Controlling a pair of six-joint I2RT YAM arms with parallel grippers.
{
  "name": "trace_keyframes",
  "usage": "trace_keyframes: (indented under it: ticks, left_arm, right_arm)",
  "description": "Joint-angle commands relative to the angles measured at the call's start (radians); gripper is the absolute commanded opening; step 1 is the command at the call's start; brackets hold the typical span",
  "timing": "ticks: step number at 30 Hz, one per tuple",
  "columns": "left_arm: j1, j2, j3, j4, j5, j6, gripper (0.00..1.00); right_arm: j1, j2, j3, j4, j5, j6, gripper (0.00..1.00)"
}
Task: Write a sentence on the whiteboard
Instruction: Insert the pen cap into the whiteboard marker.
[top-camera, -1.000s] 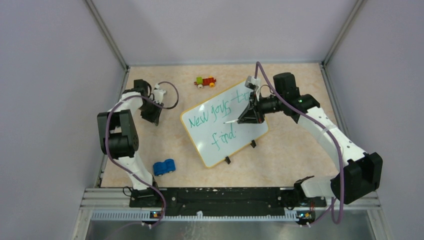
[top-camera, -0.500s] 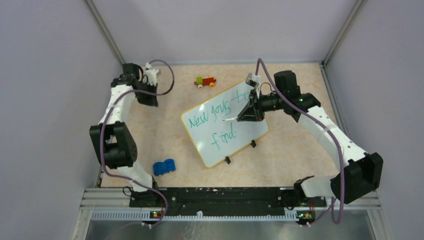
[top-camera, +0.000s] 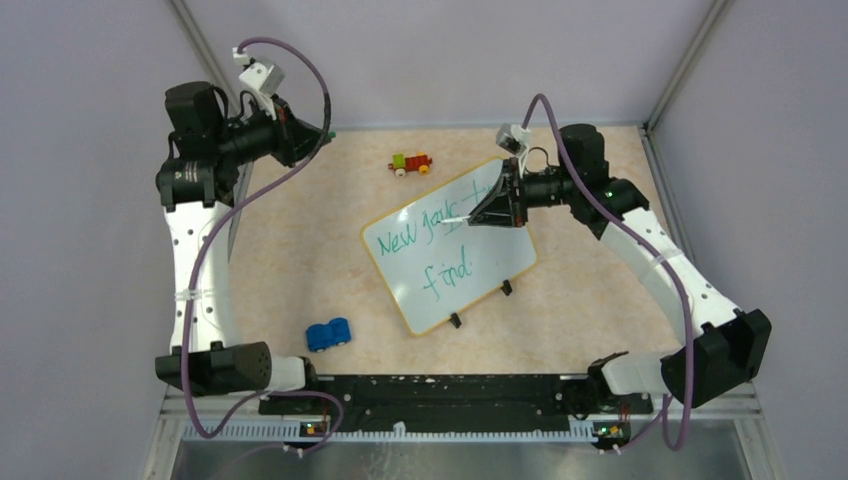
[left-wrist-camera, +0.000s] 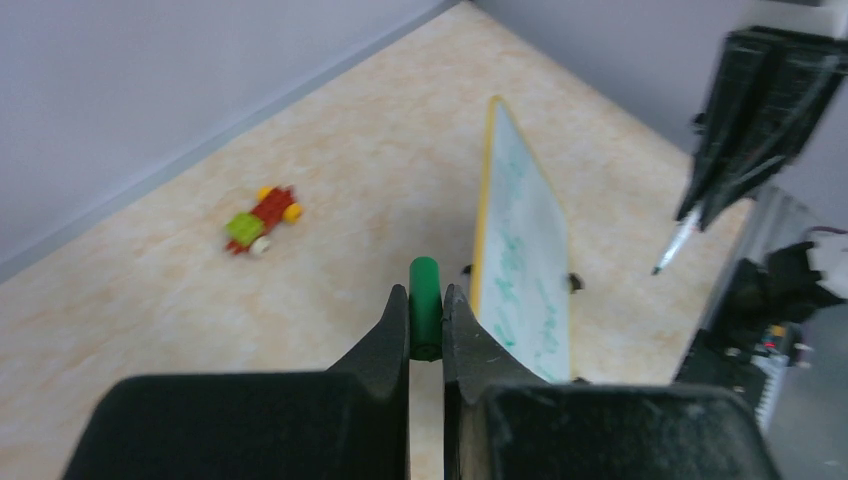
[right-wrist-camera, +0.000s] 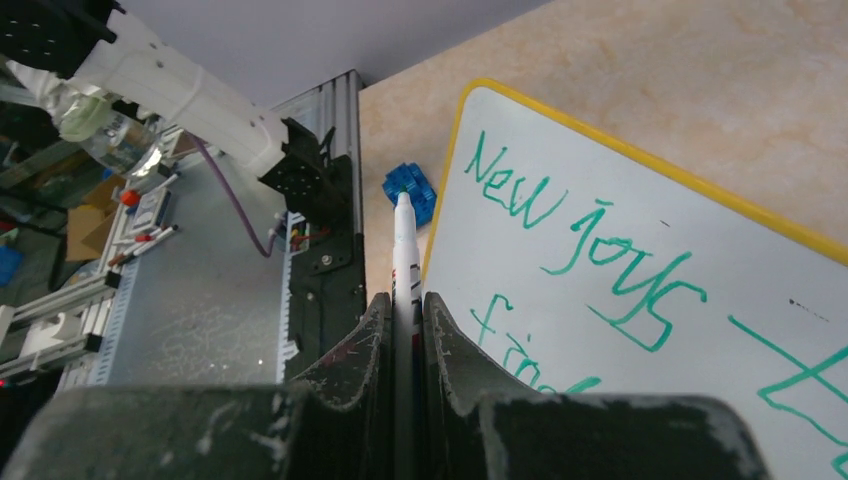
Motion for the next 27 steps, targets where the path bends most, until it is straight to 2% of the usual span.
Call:
trace_keyframes:
  ticks: [1, 4, 6, 8, 10, 14, 16, 27]
  left_arm:
    - [-0.056, -0.07, -0.169, 0.198, 0.286, -0.172, 0.0]
    - [-0.12, -0.129, -0.309, 0.316, 0.327, -0.251, 0.0]
    - [-0.17, -0.152, -0.365, 0.34, 0.345, -0.257, 0.0]
    - [-0.187, -0.18, -0.426, 0.387, 0.375, -0.285, 0.0]
    - [-0.19, -0.197, -0.472, 0.43, 0.412, -0.317, 0.0]
    - [-0.214, -0.237, -0.558, 0.522, 0.453, -0.397, 0.0]
    - [-0.22, -0.259, -0.603, 0.602, 0.452, -0.485, 0.0]
    - [-0.232, -0.281, -0.851, 1.422, 0.44, -1.152, 0.0]
  right_arm:
    - [-0.02, 0.004, -0.055, 0.311, -0.142, 0.233, 0.0]
    - [-0.02, 0.007, -0.118, 0.536, -0.198, 0.404, 0.0]
    - [-0.02, 0.008, -0.166, 0.711, -0.216, 0.546, 0.0]
    - [-0.02, 0.016, -0.211, 0.945, -0.224, 0.705, 0.0]
    - [-0.02, 0.025, -0.238, 1.085, -0.229, 0.831, 0.0]
    - [-0.015, 0.027, -0.232, 1.075, -0.224, 0.847, 0.0]
    - [-0.007, 0.026, -0.233, 1.064, -0.22, 0.846, 0.0]
    - [0.048, 0.046, -0.235, 1.148, -0.2, 0.914, 0.0]
